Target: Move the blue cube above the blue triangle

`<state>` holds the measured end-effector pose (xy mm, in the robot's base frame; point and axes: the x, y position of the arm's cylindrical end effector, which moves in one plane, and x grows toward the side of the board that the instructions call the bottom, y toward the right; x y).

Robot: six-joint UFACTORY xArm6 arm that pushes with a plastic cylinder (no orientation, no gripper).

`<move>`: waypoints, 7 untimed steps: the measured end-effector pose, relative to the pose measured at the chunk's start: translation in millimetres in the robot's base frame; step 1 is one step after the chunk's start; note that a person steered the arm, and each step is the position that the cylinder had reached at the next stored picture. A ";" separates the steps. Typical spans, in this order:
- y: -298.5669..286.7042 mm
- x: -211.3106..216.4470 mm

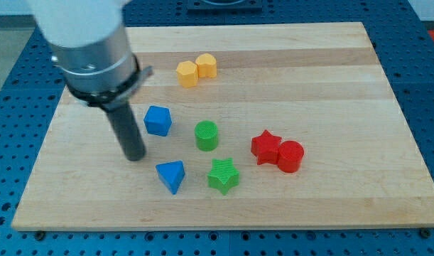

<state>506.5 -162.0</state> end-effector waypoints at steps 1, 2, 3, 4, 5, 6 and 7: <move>-26.7 -38.1; -35.4 -105.5; 1.3 -161.7; 20.0 -171.2; 13.5 -156.8; 13.1 -121.8; 14.3 -87.4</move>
<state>419.0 -147.8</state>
